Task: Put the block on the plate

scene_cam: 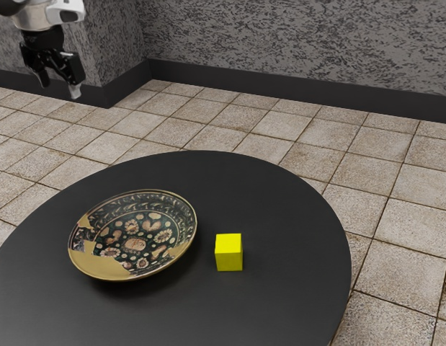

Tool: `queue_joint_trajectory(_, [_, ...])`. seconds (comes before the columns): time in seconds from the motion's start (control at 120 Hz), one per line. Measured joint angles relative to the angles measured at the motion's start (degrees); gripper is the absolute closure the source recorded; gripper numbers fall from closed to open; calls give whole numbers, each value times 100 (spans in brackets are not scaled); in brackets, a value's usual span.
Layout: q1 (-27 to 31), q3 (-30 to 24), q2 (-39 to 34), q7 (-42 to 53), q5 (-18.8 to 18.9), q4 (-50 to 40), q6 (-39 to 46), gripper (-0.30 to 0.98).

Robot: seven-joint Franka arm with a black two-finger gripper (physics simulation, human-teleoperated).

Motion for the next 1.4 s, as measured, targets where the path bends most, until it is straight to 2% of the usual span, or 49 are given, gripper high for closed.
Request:
queue_joint_trajectory(0.142, [-417, -27, 11, -126, -161, -173, -145, 0])
queue_joint_trajectory(0.208, [-623, -37, -113, -281, -215, -689, -8, 0])
queue_joint_trajectory(0.417, [-1223, -91, -553, -989, -334, -2620, 1039, 0])
queue_joint_trajectory(0.65, [-2215, -97, -518, -2084, -494, -3548, 2150, 0])
queue_joint_trajectory(0.9, [-2718, -86, 225, -3152, -907, -3531, 2938, 0])
queue_joint_trajectory(1.117, [-2808, -80, 885, -3812, -1368, -3179, 3215, 0])
queue_joint_trajectory(1.4, [-3049, -71, 1384, -4412, -1515, -2734, 3472, 0])
